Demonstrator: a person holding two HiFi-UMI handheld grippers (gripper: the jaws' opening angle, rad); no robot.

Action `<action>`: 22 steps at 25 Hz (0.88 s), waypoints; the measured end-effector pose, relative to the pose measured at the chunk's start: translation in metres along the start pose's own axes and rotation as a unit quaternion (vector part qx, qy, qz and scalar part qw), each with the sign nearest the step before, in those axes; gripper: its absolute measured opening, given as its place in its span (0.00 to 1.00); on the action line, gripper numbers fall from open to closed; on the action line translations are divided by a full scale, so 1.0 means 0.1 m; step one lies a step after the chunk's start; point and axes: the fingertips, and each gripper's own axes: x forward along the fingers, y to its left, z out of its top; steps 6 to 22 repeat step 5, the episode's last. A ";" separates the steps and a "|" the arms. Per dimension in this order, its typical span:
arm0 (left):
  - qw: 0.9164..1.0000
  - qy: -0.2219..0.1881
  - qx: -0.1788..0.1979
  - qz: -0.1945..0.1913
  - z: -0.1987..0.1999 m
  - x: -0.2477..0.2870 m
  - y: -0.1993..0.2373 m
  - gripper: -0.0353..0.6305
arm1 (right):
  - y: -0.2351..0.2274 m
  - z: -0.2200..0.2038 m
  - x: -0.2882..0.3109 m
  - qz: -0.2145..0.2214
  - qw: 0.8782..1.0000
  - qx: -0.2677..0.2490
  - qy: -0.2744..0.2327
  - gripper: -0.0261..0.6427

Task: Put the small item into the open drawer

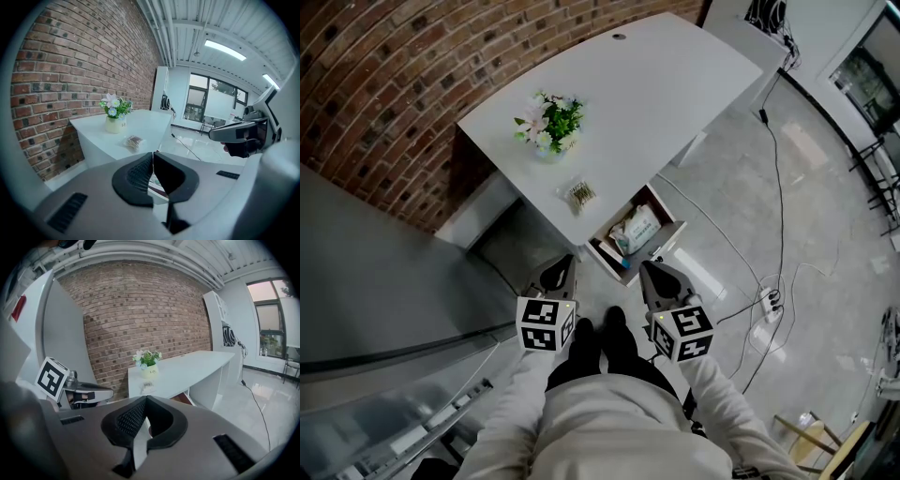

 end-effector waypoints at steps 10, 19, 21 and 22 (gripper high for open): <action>1.000 0.002 0.001 -0.004 0.01 0.00 0.01 0.09 | 0.04 0.03 0.02 0.002 1.000 -0.002 -0.003 0.08; 1.000 0.002 0.001 -0.004 0.01 0.00 0.01 0.09 | 0.04 0.03 0.02 0.002 1.000 -0.002 -0.003 0.08; 1.000 0.002 0.001 -0.004 0.01 0.00 0.01 0.09 | 0.04 0.03 0.02 0.002 1.000 -0.002 -0.003 0.08; 1.000 0.002 0.001 -0.004 0.01 0.00 0.01 0.09 | 0.04 0.03 0.02 0.002 1.000 -0.002 -0.003 0.08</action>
